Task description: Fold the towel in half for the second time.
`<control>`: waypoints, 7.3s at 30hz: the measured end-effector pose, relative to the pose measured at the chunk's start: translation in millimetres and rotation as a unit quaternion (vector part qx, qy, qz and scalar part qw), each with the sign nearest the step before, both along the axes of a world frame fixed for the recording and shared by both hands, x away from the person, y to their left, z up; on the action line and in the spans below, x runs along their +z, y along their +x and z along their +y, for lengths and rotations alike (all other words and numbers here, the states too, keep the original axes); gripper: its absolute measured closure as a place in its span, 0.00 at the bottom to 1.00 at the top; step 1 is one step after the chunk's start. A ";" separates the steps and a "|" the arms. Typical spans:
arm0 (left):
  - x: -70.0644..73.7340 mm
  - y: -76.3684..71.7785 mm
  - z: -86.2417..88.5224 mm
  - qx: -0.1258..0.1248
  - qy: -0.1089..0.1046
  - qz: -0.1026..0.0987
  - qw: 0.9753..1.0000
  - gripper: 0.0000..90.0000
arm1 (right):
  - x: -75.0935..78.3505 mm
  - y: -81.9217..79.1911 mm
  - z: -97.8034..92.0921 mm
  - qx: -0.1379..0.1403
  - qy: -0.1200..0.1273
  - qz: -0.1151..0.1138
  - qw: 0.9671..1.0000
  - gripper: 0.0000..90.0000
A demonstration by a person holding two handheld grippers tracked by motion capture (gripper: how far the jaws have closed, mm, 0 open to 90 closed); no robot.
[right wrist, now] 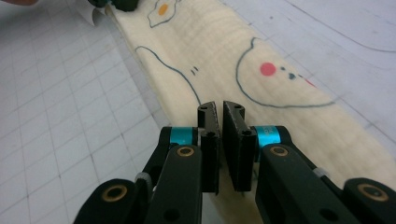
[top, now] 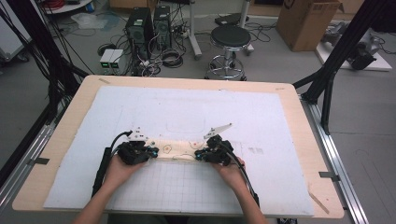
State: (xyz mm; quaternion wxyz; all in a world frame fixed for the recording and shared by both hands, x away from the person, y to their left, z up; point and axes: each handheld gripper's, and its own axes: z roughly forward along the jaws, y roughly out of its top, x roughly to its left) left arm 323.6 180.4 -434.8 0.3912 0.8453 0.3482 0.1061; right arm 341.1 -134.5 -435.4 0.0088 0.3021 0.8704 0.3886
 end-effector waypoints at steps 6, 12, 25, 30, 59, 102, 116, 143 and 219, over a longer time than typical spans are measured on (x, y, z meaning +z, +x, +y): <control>-1.3 -2.2 12.6 0.007 -0.007 -0.002 1.000 0.95 | 0.4 -2.1 -13.4 -0.007 -0.004 -0.004 1.000 0.94; -1.6 -4.3 26.9 0.019 -0.014 -0.002 1.000 0.95 | 0.1 -4.3 -28.6 -0.015 -0.005 -0.011 1.000 0.93; -2.5 -6.8 34.1 0.025 -0.021 -0.009 0.999 0.93 | -1.3 -10.6 -62.8 -0.037 0.008 -0.023 0.999 0.90; -3.8 -7.9 35.0 0.024 -0.022 -0.013 0.999 0.93 | -1.3 -13.4 -69.8 -0.041 0.015 -0.033 0.999 0.86; 8.3 -0.2 41.9 0.074 -0.057 -0.032 0.995 0.67 | 10.9 -9.0 -80.2 -0.081 0.032 -0.078 0.993 0.60; 2.0 54.5 42.5 0.142 -0.086 -0.016 0.986 0.90 | 10.9 60.1 -67.6 -0.136 0.030 -0.005 0.990 0.90; -5.9 75.0 37.6 0.164 -0.088 0.008 0.982 0.90 | 0.8 81.1 -68.7 -0.176 0.032 0.000 0.984 0.90; -7.2 75.8 36.3 0.159 -0.098 0.005 0.982 0.85 | -4.0 84.0 -77.0 -0.201 0.027 0.006 0.979 0.83; 14.2 -44.7 77.5 0.065 -0.101 -0.070 0.990 0.37 | 20.7 -29.8 -95.6 -0.152 0.058 -0.105 0.981 0.13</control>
